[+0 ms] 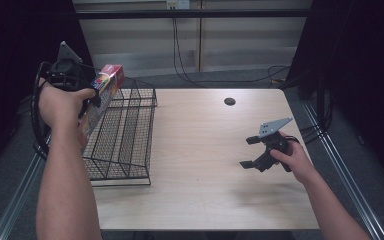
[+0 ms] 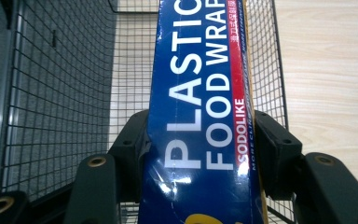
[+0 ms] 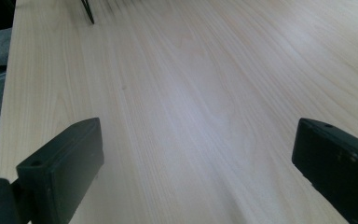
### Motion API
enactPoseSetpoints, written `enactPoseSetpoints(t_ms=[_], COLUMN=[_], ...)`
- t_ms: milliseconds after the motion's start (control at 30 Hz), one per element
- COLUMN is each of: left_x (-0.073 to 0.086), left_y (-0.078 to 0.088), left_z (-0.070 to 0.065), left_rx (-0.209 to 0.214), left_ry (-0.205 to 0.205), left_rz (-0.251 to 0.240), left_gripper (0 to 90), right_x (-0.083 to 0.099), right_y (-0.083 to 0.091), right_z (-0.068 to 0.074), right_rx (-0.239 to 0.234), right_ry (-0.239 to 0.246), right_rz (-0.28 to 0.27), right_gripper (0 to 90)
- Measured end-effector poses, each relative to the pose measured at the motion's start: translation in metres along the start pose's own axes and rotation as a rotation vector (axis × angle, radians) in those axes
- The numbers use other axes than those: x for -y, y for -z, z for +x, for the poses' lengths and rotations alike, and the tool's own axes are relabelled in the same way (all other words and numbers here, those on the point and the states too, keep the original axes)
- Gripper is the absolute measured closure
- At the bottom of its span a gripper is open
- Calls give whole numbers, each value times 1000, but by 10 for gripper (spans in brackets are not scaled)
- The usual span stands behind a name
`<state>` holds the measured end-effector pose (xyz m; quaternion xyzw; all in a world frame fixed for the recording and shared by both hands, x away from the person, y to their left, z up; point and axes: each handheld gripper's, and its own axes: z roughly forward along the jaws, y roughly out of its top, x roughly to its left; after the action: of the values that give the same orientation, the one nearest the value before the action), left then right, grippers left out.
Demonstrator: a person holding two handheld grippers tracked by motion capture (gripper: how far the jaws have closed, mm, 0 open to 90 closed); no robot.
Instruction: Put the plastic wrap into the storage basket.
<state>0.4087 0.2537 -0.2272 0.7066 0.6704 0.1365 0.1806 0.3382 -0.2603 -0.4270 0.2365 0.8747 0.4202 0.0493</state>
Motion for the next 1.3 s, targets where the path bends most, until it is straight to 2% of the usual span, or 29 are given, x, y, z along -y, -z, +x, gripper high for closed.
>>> enactPoseSetpoints(t_ms=[100,200,233,333,433,500,533,700,967,1033,1067,1200,1267,1300], left_x=[1,4,6,7,9,10,11,13,17,18,19,21,23,23], left_y=[-2,-4,-6,-6,-8,-8,-8,-12,-27,-29,-30,-31,-34,-35], left_z=[4,7,10,12,18,19,20,23,23,24,24,26,26,27], left_rx=[4,-13,-7,-19,-18,-24,-26,-45,-38,-47,-46,-39,-38,-41], left_ry=[15,24,48,57,84,78,100,97,107,99,110,101,119,107], left_rz=[7,11,4,8,8,5,0,10,37,52,55,62,67,66], left_gripper=[450,450,450,449,448,448,448,447,443,443,442,442,441,440], right_x=[0,0,0,0,0,0,0,0,0,0,0,0,0,0], right_y=[0,0,0,0,0,0,0,-1,-1,-1,-1,0,0,-1], right_z=[0,0,0,1,1,1,1,1,1,2,2,1,2,2], right_rx=[2,-1,-3,2,-2,1,2,-1,3,-2,0,1,2,-1], right_ry=[-1,2,5,7,4,6,6,7,6,5,9,7,6,5], right_rz=[4,2,3,7,4,4,6,4,7,6,2,2,4,7], right_gripper=[19,19,19,19,19,19,19,19,19,19,19,19,19,19])
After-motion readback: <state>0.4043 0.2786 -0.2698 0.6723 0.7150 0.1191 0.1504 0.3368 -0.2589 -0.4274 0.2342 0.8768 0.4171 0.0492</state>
